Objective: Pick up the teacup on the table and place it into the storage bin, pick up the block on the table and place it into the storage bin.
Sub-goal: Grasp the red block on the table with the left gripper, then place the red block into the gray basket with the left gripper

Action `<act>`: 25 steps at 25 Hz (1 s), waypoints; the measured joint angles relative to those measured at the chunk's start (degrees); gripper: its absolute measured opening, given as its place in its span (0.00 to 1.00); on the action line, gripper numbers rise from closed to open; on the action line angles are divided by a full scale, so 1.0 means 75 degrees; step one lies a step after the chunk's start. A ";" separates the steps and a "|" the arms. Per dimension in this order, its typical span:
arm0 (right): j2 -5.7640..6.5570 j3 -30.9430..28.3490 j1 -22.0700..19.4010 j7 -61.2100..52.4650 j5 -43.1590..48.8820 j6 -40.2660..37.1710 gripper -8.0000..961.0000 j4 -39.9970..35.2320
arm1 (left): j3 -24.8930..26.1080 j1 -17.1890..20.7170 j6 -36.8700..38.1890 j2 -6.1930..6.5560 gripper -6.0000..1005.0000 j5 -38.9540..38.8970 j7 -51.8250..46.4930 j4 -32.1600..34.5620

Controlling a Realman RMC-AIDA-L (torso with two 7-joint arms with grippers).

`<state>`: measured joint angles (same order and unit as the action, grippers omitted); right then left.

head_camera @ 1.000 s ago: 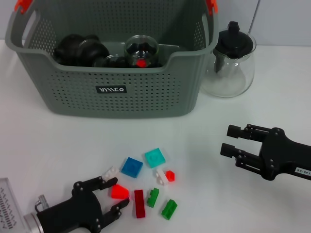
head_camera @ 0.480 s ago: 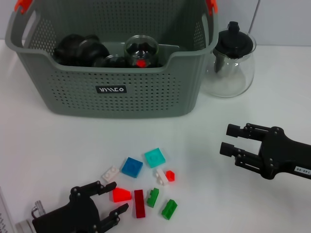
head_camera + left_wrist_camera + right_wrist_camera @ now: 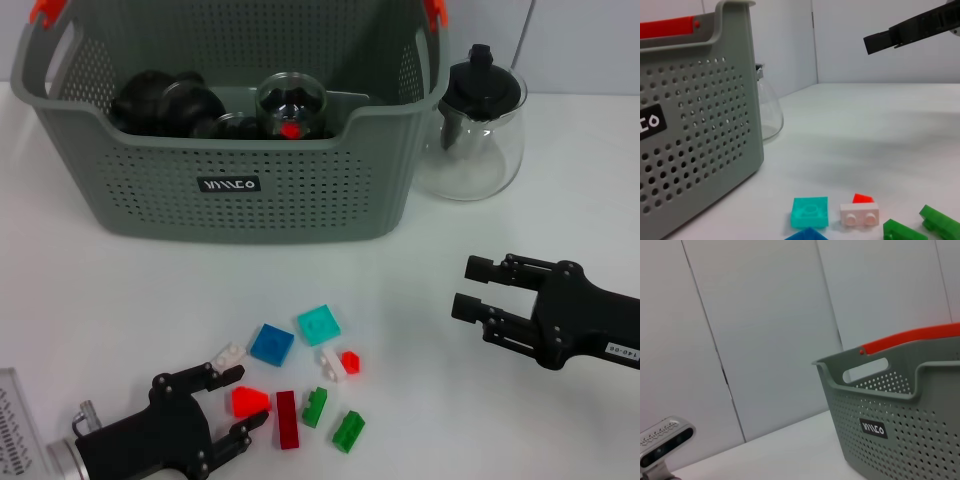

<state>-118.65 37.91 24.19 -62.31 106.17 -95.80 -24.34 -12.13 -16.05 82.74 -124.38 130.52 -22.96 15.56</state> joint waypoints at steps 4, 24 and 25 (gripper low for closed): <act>0.0000 -0.0011 -0.0025 0.0000 0.0001 0.0000 0.58 0.0000 | 0.0000 -0.0045 -0.0134 0.0008 0.51 0.0016 0.0018 -0.0021; 0.0000 -0.0016 -0.0062 0.0000 0.0000 0.0000 0.58 0.0000 | 0.0058 -0.0067 0.0053 0.0033 0.30 0.0013 -0.0450 0.0162; 0.0000 -0.0016 -0.0061 0.0000 0.0000 0.0000 0.58 0.0000 | 0.0059 -0.0052 0.0162 0.0037 0.30 0.0020 -0.0574 0.0263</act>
<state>-118.65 37.79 23.73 -62.31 106.17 -95.80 -24.34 -11.69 -16.44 83.96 -124.11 130.67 -27.26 17.53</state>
